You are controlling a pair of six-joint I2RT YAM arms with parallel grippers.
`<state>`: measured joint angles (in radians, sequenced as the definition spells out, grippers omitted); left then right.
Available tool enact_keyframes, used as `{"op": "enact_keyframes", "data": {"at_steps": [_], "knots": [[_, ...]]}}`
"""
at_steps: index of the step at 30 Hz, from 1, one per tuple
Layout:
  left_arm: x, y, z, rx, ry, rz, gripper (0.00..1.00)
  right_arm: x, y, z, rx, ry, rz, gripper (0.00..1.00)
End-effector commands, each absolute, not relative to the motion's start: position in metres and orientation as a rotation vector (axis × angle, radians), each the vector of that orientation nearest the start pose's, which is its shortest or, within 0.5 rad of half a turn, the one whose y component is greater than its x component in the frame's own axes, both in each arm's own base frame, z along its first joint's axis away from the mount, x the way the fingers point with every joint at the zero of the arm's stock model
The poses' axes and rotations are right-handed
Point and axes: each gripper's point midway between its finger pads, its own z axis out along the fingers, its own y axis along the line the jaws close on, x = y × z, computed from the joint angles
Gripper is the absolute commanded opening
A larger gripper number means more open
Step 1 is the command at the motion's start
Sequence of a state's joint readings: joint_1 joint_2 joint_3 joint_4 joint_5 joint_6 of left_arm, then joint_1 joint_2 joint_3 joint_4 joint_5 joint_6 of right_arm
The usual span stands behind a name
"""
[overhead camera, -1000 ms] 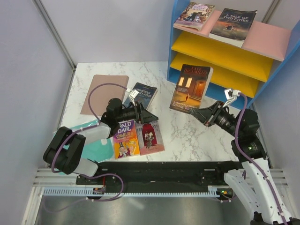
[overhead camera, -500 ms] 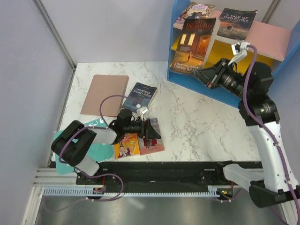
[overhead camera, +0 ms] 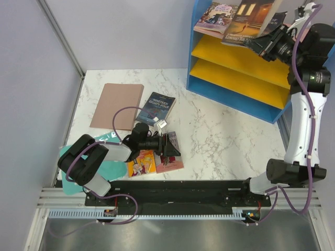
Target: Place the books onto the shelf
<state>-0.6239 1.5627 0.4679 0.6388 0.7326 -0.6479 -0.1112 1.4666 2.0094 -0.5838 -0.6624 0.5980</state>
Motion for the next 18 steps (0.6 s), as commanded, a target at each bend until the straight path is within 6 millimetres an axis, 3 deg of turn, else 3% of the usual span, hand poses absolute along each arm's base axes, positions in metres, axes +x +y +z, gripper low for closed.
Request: {"op": "enact_keyframes", "data": {"at_steps": [1, 7, 18], "knots": [[0.200, -0.310, 0.073, 0.546, 2.149, -1.459, 0.79, 0.372, 0.076, 0.550, -0.033, 1.588, 0.985, 0.00], [0.200, -0.310, 0.071, 0.538, 2.155, -1.451, 0.79, 0.388, 0.062, 0.563, -0.002, 1.530, 1.076, 0.00], [0.201, -0.309, 0.070, 0.528, 2.161, -1.445, 0.79, 0.426, 0.029, 0.563, 0.076, 1.491, 1.159, 0.00]]}}
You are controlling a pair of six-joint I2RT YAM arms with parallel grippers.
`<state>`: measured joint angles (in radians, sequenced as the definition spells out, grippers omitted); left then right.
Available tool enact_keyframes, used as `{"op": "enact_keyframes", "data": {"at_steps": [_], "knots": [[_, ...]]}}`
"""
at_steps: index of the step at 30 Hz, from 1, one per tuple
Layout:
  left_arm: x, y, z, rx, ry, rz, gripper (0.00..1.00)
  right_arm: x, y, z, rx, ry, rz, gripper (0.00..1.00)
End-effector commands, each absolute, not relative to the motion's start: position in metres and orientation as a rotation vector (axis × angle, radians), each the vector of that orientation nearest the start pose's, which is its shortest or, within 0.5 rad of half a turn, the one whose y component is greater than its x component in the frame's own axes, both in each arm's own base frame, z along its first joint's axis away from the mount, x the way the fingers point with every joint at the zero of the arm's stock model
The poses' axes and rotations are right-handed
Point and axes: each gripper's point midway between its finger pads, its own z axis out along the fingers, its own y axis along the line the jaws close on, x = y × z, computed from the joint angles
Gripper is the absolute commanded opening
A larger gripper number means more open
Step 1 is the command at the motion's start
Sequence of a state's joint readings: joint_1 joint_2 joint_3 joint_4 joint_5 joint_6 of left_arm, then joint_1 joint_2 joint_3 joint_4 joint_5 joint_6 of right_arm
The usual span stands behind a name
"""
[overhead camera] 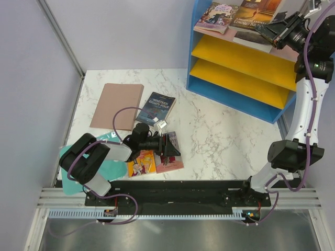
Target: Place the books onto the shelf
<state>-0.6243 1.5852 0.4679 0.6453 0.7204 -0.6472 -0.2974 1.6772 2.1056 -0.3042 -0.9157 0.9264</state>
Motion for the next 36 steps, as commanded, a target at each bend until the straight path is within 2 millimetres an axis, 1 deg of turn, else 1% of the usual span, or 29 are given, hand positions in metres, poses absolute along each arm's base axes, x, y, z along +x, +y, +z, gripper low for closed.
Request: {"op": "enact_keyframes", "data": {"at_steps": [1, 3, 4, 6, 7, 14, 17, 22, 26, 32, 36], "knots": [[0.202, -0.309, 0.069, 0.527, 2.161, -1.443, 0.79, 0.433, 0.026, 0.559, 0.091, 1.495, 1.168, 0.00], [0.202, -0.309, 0.069, 0.528, 2.161, -1.445, 0.79, 0.436, 0.021, 0.558, 0.100, 1.492, 1.170, 0.00], [0.201, -0.309, 0.068, 0.526, 2.167, -1.447, 0.79, 0.443, 0.018, 0.552, 0.124, 1.502, 1.183, 0.00], [0.202, -0.310, 0.069, 0.527, 2.165, -1.447, 0.79, 0.446, 0.011, 0.550, 0.139, 1.504, 1.182, 0.00], [0.201, -0.309, 0.069, 0.525, 2.165, -1.445, 0.79, 0.451, 0.009, 0.546, 0.152, 1.510, 1.188, 0.00], [0.201, -0.310, 0.068, 0.525, 2.170, -1.446, 0.80, 0.462, -0.003, 0.536, 0.199, 1.522, 1.198, 0.00], [0.202, -0.310, 0.068, 0.526, 2.171, -1.445, 0.80, 0.466, -0.005, 0.530, 0.220, 1.535, 1.215, 0.00], [0.202, -0.310, 0.067, 0.525, 2.174, -1.444, 0.80, 0.464, -0.005, 0.525, 0.244, 1.547, 1.226, 0.00], [0.202, -0.310, 0.067, 0.525, 2.173, -1.443, 0.80, 0.463, -0.006, 0.523, 0.256, 1.551, 1.227, 0.03], [0.201, -0.310, 0.068, 0.526, 2.170, -1.441, 0.80, 0.466, -0.010, 0.512, 0.302, 1.572, 1.243, 0.05], [0.201, -0.310, 0.067, 0.525, 2.173, -1.441, 0.81, 0.462, -0.008, 0.509, 0.314, 1.584, 1.247, 0.05]]}}
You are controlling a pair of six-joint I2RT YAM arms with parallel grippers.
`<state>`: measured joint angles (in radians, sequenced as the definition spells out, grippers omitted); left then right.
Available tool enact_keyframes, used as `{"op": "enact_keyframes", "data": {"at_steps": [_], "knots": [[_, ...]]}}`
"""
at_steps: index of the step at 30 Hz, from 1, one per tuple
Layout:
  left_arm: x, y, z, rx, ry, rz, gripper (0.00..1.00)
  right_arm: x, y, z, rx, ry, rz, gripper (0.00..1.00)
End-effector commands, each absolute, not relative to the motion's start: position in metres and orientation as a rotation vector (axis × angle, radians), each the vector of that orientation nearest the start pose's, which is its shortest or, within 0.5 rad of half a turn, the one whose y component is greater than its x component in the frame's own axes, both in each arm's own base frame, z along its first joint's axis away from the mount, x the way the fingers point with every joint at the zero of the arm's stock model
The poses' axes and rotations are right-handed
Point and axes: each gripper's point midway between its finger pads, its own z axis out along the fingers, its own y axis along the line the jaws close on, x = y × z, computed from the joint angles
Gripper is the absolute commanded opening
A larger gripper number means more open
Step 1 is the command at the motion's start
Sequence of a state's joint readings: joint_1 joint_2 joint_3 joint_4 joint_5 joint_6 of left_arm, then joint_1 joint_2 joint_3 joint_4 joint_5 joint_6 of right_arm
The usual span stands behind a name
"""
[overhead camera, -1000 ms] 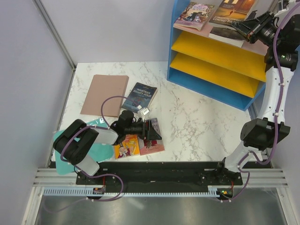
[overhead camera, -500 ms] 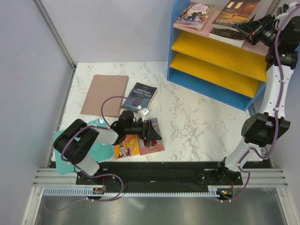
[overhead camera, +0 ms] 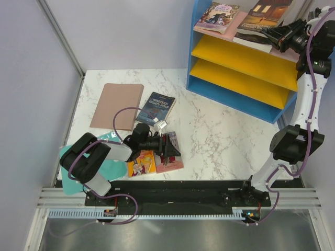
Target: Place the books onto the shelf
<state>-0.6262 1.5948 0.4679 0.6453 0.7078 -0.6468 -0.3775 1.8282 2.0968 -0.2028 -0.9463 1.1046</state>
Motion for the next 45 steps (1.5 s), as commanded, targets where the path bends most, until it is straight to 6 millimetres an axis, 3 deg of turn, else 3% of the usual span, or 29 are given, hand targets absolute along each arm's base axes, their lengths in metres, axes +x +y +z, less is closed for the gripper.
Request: {"op": "enact_keyframes", "data": {"at_steps": [1, 7, 24, 31, 40, 45], "knots": [[0.201, -0.310, 0.067, 0.525, 2.173, -1.441, 0.80, 0.462, -0.009, 0.507, 0.322, 1.587, 1.247, 0.05], [0.201, -0.310, 0.068, 0.525, 2.172, -1.439, 0.81, 0.462, -0.010, 0.496, 0.346, 1.613, 1.247, 0.09], [0.202, -0.310, 0.067, 0.523, 2.173, -1.432, 0.81, 0.455, -0.012, 0.492, 0.369, 1.629, 1.245, 0.26], [0.202, -0.310, 0.066, 0.525, 2.176, -1.432, 0.81, 0.457, -0.014, 0.483, 0.392, 1.645, 1.256, 0.41], [0.201, -0.311, 0.067, 0.530, 2.174, -1.436, 0.82, 0.449, -0.021, 0.493, 0.410, 1.619, 1.231, 0.68], [0.200, -0.311, 0.068, 0.534, 2.170, -1.436, 0.82, 0.445, -0.025, 0.498, 0.426, 1.603, 1.215, 0.72]]}}
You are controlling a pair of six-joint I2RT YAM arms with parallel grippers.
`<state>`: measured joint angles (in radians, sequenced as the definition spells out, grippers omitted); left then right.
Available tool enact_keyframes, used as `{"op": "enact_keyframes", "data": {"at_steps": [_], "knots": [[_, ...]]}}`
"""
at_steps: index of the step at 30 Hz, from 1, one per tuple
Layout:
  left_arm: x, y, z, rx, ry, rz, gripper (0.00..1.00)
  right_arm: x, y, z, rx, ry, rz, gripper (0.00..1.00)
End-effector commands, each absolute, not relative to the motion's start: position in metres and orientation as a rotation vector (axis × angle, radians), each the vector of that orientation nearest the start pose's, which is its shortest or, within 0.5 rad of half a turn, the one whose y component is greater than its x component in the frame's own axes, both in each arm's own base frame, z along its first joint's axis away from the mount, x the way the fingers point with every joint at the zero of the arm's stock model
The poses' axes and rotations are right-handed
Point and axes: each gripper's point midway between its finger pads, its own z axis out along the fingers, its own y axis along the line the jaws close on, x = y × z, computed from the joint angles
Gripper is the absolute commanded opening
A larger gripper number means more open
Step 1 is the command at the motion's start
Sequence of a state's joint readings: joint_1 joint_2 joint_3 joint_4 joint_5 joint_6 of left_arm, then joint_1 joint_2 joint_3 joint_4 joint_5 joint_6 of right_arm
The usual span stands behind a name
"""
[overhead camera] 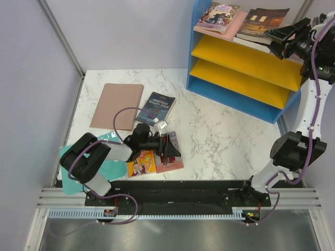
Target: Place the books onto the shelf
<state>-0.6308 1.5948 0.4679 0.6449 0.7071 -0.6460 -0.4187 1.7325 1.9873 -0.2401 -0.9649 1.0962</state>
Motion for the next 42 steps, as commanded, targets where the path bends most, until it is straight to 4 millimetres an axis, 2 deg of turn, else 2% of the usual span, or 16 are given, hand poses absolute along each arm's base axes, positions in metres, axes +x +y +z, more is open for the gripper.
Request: {"op": "enact_keyframes", "data": {"at_steps": [1, 10, 14, 19, 26, 30, 33, 34, 35, 36, 37, 38, 39, 40, 41, 42], "knots": [[0.200, -0.311, 0.068, 0.534, 2.170, -1.436, 0.82, 0.443, -0.025, 0.499, 0.424, 1.599, 1.209, 0.72], [0.199, -0.312, 0.069, 0.543, 2.165, -1.438, 0.82, 0.437, -0.028, 0.496, 0.452, 1.599, 1.165, 0.74], [0.199, -0.312, 0.068, 0.544, 2.165, -1.437, 0.82, 0.435, -0.029, 0.478, 0.502, 1.632, 1.147, 0.77], [0.198, -0.313, 0.069, 0.548, 2.163, -1.441, 0.82, 0.429, -0.032, 0.464, 0.542, 1.668, 1.086, 0.91], [0.198, -0.313, 0.070, 0.550, 2.159, -1.439, 0.82, 0.417, -0.026, 0.454, 0.541, 1.688, 1.081, 0.93], [0.199, -0.314, 0.072, 0.549, 2.163, -1.436, 0.82, 0.394, -0.015, 0.459, 0.486, 1.683, 1.047, 0.92], [0.207, -0.314, 0.079, 0.542, 2.159, -1.390, 0.82, 0.370, 0.000, 0.449, 0.468, 1.710, 1.007, 0.92], [0.205, -0.309, 0.075, 0.525, 2.218, -1.359, 0.82, 0.366, 0.003, 0.435, 0.444, 1.740, 0.976, 0.91], [0.218, -0.309, 0.080, 0.520, 2.210, -1.289, 0.83, 0.350, 0.017, 0.429, 0.424, 1.774, 0.965, 0.91], [0.223, -0.307, 0.080, 0.512, 2.234, -1.242, 0.83, 0.348, 0.020, 0.409, 0.440, 1.815, 0.934, 0.90], [0.217, -0.296, 0.069, 0.492, 2.342, -1.169, 0.84, 0.338, 0.042, 0.390, 0.363, 1.895, 0.912, 0.90], [0.236, -0.293, 0.077, 0.481, 2.324, -1.062, 0.85, 0.328, 0.054, 0.384, 0.328, 1.917, 0.890, 0.90], [0.239, -0.287, 0.076, 0.479, 2.352, -1.006, 0.86, 0.327, 0.060, 0.354, 0.350, 1.981, 0.858, 0.90], [0.238, -0.280, 0.076, 0.475, 2.392, -0.951, 0.87, 0.319, 0.084, 0.341, 0.284, 2.022, 0.886, 0.90], [0.248, -0.273, 0.080, 0.453, 2.397, -0.870, 0.89, 0.312, 0.093, 0.333, 0.265, 2.029, 0.893, 0.89], [0.252, -0.268, 0.083, 0.434, 2.405, -0.837, 0.90, 0.308, 0.100, 0.297, 0.296, 2.100, 0.897, 0.89]]}}
